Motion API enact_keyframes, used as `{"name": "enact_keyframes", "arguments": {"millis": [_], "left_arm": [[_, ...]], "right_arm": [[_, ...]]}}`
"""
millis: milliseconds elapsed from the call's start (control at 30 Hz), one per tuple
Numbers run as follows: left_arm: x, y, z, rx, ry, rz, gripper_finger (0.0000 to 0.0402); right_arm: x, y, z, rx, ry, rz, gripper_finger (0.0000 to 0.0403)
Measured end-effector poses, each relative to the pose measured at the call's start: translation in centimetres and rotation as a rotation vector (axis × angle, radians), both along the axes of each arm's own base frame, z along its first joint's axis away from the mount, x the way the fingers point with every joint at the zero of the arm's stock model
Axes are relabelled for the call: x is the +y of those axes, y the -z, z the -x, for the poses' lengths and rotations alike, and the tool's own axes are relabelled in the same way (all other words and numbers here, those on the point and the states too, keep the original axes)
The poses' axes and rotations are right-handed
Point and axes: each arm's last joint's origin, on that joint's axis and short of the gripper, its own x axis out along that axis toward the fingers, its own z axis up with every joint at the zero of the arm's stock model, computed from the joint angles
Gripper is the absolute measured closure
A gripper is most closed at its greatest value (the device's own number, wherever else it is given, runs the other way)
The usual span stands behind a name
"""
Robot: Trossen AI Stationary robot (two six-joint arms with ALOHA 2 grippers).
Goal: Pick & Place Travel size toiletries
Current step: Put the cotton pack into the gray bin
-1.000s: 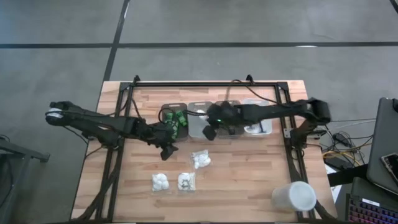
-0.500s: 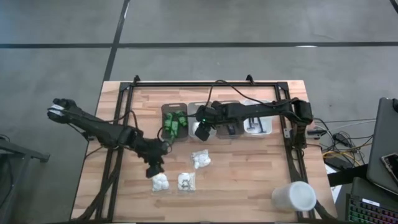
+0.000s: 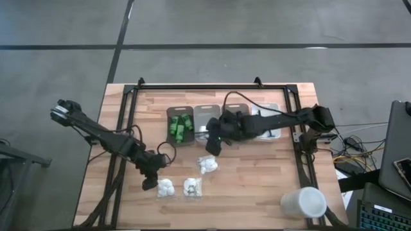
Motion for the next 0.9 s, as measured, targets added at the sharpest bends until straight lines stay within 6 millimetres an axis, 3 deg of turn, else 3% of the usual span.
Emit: {"name": "enact_keyframes", "arguments": {"millis": [167, 367, 600, 900], "left_arm": [[0.3, 2.6, 1.0, 0.184, -0.271, 0.084, 0.0184], [0.3, 4.4, 0.5, 0.046, -0.360, 0.147, 0.0184], [0.5, 5.2, 0.5, -0.034, -0.388, 0.130, 0.0184], [0.6, 5.7, -0.1, -0.145, -0.342, -0.004, 0.0184]], "right_arm": [[3.0, 0.0, 1.0, 0.016, 0.050, 0.015, 0.0055], [5.4, 0.1, 1.5, -0.011, 0.073, -0.019, 0.0060], [6.4, 0.1, 1.7, -0.031, 0.092, -0.054, 0.0076], [6.7, 0.1, 1.8, -0.041, 0.109, -0.071, 0.0059]]}}
